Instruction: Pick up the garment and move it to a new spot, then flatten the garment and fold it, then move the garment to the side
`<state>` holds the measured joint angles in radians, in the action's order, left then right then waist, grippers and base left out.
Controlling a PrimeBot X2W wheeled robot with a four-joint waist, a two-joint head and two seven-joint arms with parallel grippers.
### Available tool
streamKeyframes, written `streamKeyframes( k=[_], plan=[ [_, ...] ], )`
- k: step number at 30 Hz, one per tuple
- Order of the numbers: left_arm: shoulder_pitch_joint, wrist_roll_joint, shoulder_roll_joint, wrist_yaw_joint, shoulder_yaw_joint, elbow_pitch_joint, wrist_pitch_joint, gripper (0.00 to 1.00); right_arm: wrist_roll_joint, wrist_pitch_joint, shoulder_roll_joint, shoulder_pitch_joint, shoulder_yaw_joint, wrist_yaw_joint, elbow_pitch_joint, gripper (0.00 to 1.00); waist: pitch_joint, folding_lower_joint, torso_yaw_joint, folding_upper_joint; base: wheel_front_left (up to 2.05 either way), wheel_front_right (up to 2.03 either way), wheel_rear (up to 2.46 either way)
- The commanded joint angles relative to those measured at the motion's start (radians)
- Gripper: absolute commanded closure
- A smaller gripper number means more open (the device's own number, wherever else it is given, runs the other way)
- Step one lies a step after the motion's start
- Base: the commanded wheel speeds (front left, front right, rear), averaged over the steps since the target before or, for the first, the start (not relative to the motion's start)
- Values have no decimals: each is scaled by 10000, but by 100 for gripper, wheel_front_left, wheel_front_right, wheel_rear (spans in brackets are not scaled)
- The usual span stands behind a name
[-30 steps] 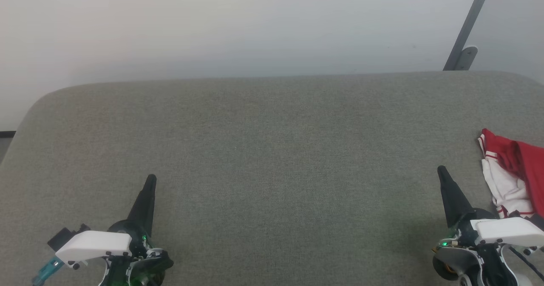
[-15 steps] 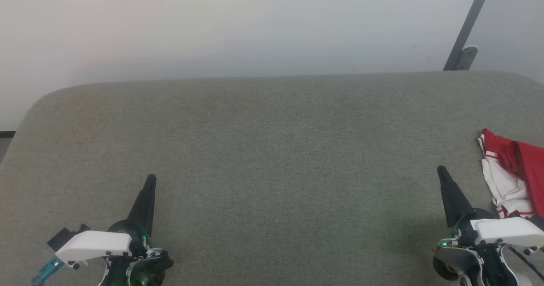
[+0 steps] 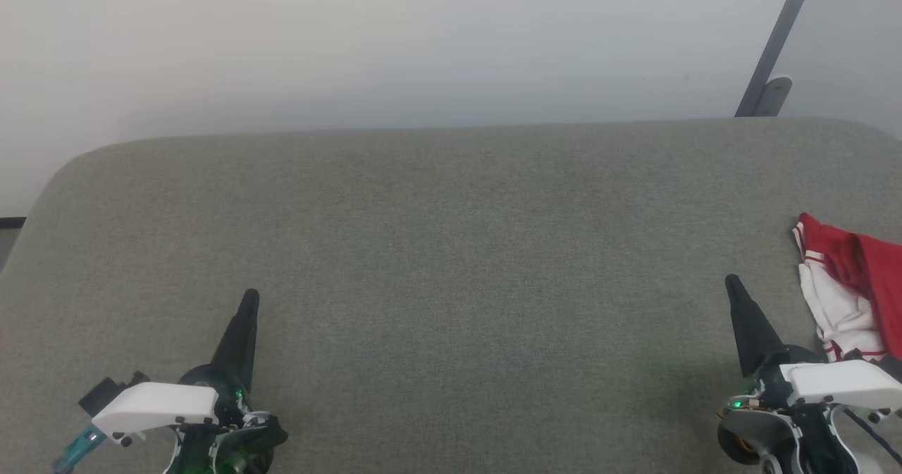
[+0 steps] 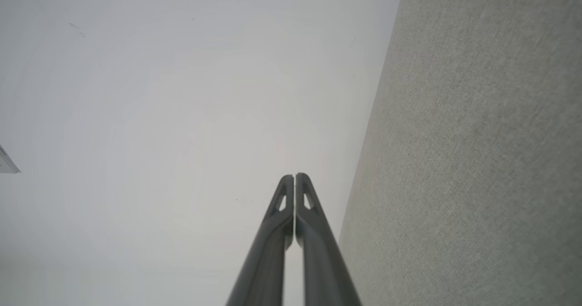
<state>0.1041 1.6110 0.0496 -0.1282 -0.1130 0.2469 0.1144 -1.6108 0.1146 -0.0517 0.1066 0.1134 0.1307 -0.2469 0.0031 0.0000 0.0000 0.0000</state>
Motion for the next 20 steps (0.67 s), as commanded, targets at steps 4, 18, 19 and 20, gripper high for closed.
streamKeyframes(
  k=[4, 18, 19, 20],
  plan=[
    [109, 38, -25, -53, -30, -31, 28, 100, -42, 11, 36, 53, 13, 0, 43, 100, 0, 0, 0, 0, 0, 0, 0],
    [109, 38, -25, -53, -29, -31, 28, 100, -42, 10, 36, 53, 14, 0, 43, 100, 0, 0, 0, 0, 0, 0, 0],
    [109, 38, -25, -53, -29, -31, 28, 100, -42, 10, 36, 53, 12, 0, 43, 100, 0, 0, 0, 0, 0, 0, 0],
    [109, 38, -25, -53, -29, -31, 28, 100, -42, 10, 36, 53, 12, 0, 43, 100, 0, 0, 0, 0, 0, 0, 0]
  ],
)
